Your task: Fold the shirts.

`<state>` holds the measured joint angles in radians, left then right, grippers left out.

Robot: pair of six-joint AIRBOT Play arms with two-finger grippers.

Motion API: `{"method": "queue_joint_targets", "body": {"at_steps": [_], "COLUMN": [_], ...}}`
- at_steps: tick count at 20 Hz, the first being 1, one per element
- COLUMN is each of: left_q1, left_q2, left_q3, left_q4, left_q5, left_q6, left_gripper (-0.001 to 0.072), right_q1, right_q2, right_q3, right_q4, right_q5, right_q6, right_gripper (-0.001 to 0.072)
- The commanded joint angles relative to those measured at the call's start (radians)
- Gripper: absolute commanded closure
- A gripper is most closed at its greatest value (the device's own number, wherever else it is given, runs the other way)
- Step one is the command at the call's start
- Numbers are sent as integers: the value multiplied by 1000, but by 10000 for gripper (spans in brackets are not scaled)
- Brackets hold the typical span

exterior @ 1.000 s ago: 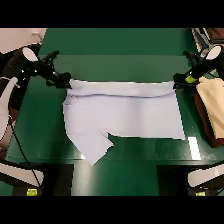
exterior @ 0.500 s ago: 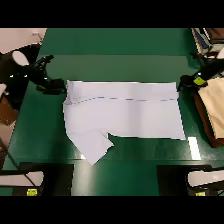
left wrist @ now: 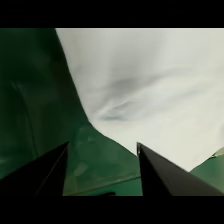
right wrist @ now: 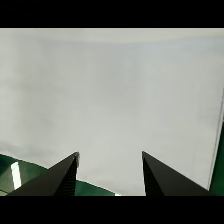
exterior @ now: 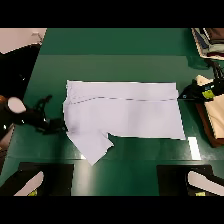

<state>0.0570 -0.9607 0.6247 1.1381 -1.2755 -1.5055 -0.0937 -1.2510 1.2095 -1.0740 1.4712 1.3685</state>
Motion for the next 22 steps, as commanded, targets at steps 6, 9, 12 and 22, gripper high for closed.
{"method": "queue_joint_targets", "body": {"at_steps": [6,9,12,22], "left_q1": [1,1,-28,-174], "left_q2": [85,85,85,87], "left_q3": [-252,-258,-258,-210], "left_q4": [-170,-237,-266,-248], "left_q5": [172,219,221,144], "left_q6": [-32,-8,6,-23], "left_gripper": [216,216,217,685], "right_q1": [51,51,51,-38], "right_q2": [64,64,64,64], "right_q3": [-60,-60,-60,-61], "right_q4": [36,35,34,-2], "right_q5": [-58,-58,-62,4], "right_q6": [-10,-10,-10,-9], "right_gripper": [243,243,244,244]}}
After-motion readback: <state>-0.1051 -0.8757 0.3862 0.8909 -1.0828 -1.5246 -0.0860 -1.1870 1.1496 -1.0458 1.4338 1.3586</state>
